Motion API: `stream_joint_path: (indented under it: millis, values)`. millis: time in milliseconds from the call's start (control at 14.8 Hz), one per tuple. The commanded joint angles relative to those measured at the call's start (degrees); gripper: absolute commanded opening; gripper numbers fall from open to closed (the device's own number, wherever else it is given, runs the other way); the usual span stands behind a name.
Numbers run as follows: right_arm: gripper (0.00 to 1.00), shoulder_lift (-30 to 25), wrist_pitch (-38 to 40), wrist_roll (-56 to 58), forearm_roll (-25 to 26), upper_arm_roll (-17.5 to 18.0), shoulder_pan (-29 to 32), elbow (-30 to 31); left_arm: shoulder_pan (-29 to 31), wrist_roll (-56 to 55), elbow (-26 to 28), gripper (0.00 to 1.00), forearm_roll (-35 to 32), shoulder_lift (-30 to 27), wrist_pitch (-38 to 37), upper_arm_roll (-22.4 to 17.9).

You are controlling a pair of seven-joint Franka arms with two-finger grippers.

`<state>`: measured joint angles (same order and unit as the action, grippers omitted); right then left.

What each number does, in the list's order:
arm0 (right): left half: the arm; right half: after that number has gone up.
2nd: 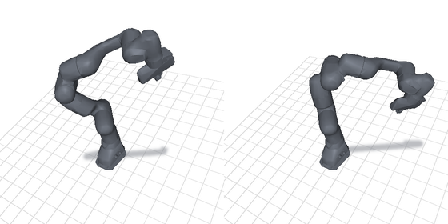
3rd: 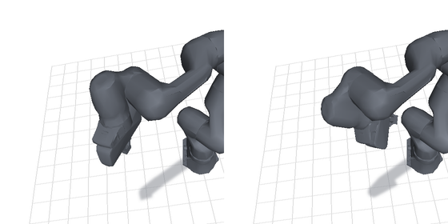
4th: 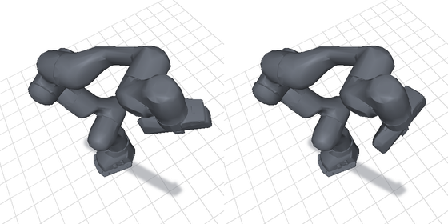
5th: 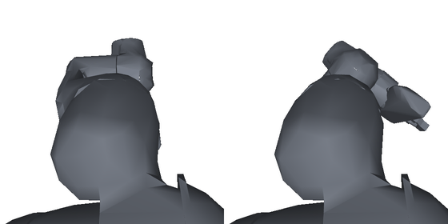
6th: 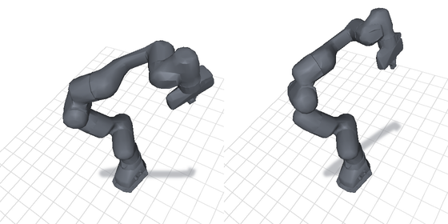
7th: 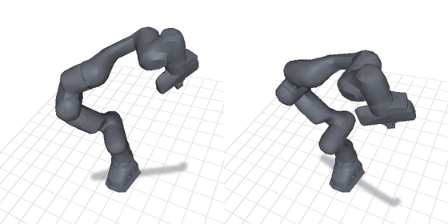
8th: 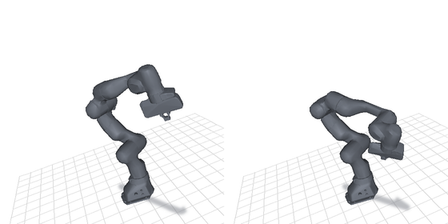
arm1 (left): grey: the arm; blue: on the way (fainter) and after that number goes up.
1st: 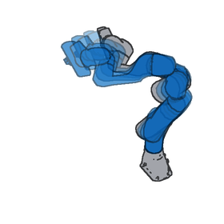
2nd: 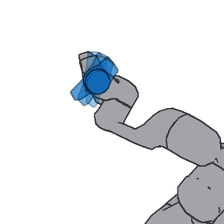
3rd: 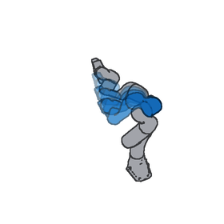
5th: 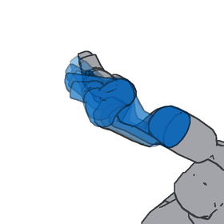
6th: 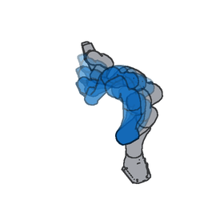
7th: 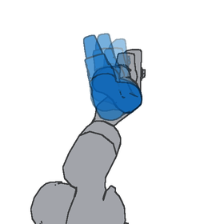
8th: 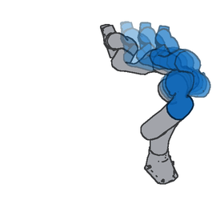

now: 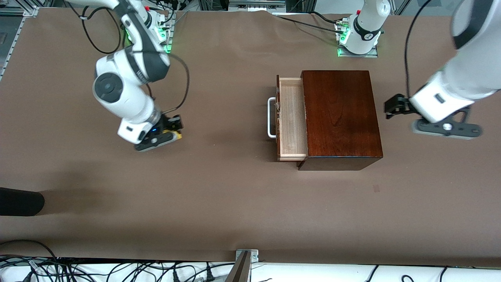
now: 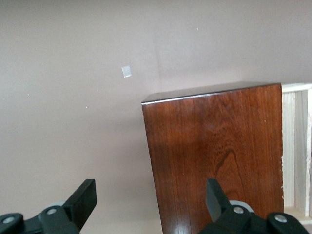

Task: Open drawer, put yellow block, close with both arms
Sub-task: 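Carry the yellow cube with the right gripper over the open drawer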

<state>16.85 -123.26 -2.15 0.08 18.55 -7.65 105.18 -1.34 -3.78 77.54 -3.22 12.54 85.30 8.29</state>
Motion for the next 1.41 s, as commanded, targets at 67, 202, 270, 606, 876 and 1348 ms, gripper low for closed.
stream_joint_path:
  millis: [67, 202, 270, 606, 876, 1348]
  values:
    - [0.02, 2.13, 3.20, 1.97, 6.40, 1.93, -8.76, -7.95, -1.38, 0.71, 17.10, 1.00, 3.22, -12.09, 9.18, -4.78]
    - [0.02, 5.38, 4.95, 2.23, 11.67, 1.93, -13.60, -12.87, -1.03, 1.05, 18.34, 1.00, 3.31, -13.85, 8.83, -4.69]
    - [0.02, 7.04, 6.53, 2.24, 13.70, 1.93, -15.71, -15.51, -0.86, 1.32, 18.00, 1.00, 3.57, -13.60, 8.48, -4.52]
    - [0.00, 17.49, 14.35, 3.03, 17.76, 1.40, -29.16, -33.68, -0.85, 1.41, 17.38, 1.00, 4.10, -13.33, 8.04, -4.69]
    - [0.00, 23.66, 16.74, 3.12, 21.53, 1.40, -36.81, -43.74, -0.94, 0.97, 17.12, 1.00, 4.01, -13.33, 7.95, -4.25]
    - [0.00, 26.30, 13.23, 9.61, 24.62, 1.31, -41.66, -44.27, -1.47, 0.44, 16.42, 1.00, 3.93, -13.33, 7.78, -3.81]
